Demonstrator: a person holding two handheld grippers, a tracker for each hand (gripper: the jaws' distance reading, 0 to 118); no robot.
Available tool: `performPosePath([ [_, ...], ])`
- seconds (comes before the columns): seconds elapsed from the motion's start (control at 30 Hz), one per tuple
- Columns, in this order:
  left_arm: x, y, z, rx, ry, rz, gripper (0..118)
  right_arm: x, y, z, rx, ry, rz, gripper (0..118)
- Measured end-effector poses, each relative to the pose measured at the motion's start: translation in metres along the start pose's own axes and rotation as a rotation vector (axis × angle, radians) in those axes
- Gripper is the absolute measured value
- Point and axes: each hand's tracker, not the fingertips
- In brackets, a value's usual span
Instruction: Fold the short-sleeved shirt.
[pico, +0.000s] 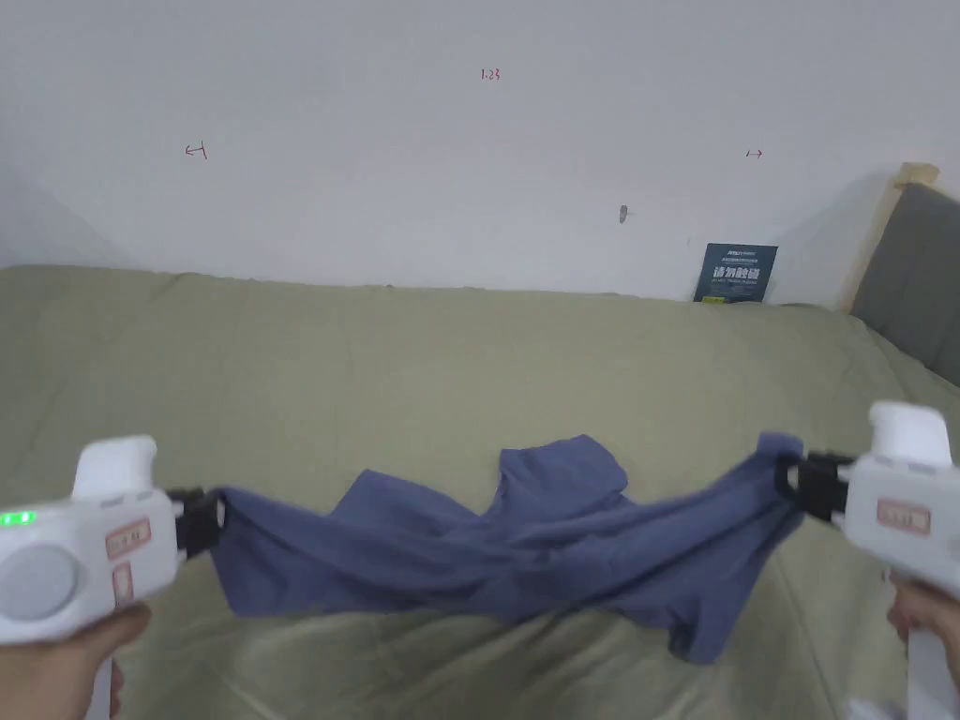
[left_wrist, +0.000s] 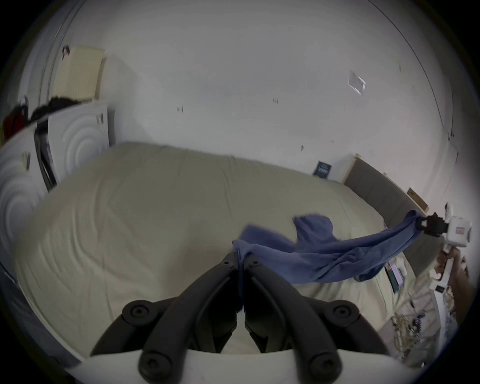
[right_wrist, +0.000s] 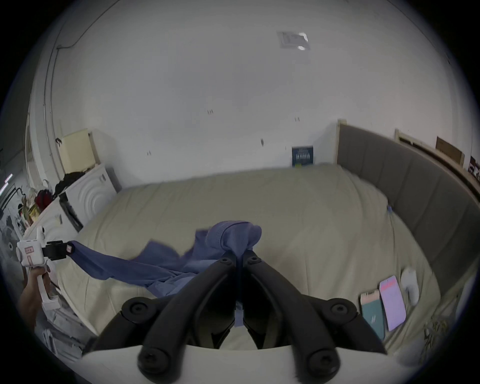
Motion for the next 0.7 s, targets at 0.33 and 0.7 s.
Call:
performPosePath([
  [0.33, -0.038, -0.114, -0.023, -0.283, 0.145, -0.040, 3, 0.050, -0.187, -0.010, -0.323, -0.120, -0.089, 5],
  [0.7, -0.006, -0.095, 0.090, -0.017, 0.053, -0.029, 118, -0.010, -0.142, 0.076, -0.050, -0.045, -0.021, 118],
])
